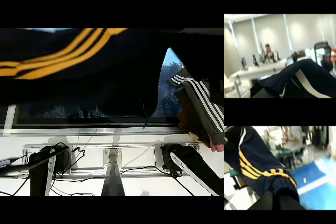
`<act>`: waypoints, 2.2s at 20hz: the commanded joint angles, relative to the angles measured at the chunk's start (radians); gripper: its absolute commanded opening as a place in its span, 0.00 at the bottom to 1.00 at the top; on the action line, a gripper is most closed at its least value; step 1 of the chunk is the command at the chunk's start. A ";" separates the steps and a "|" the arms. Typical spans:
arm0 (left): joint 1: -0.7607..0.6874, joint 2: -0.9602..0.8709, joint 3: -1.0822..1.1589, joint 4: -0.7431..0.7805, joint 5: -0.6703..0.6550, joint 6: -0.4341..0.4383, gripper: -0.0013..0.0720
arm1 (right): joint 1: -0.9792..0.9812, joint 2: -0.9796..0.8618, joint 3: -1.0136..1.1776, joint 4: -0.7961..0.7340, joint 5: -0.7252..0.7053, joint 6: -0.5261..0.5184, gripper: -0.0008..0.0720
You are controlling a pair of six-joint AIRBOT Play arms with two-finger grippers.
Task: Fold the clothes and pants, and hang the long-sleeved shirts on hangers.
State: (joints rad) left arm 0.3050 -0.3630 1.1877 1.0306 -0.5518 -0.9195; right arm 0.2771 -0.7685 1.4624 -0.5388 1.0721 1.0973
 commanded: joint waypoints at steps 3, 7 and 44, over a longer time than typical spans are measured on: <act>-0.013 -0.282 -0.159 0.016 -0.244 -0.052 0.03 | 0.022 -0.113 -0.192 -0.321 -0.032 0.308 0.05; -0.151 -0.605 -0.179 0.008 -0.112 -0.053 0.03 | 0.022 -0.305 -0.358 -0.328 -0.294 0.308 0.05; -0.516 -0.715 -0.520 0.012 -0.759 -0.352 0.90 | -0.350 -0.584 -0.367 -0.758 0.224 0.092 0.83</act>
State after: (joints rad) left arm -0.2054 -1.0775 0.6876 1.0458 -1.4437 -1.2728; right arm -0.0658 -1.3231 1.0958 -1.2854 1.3628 1.1492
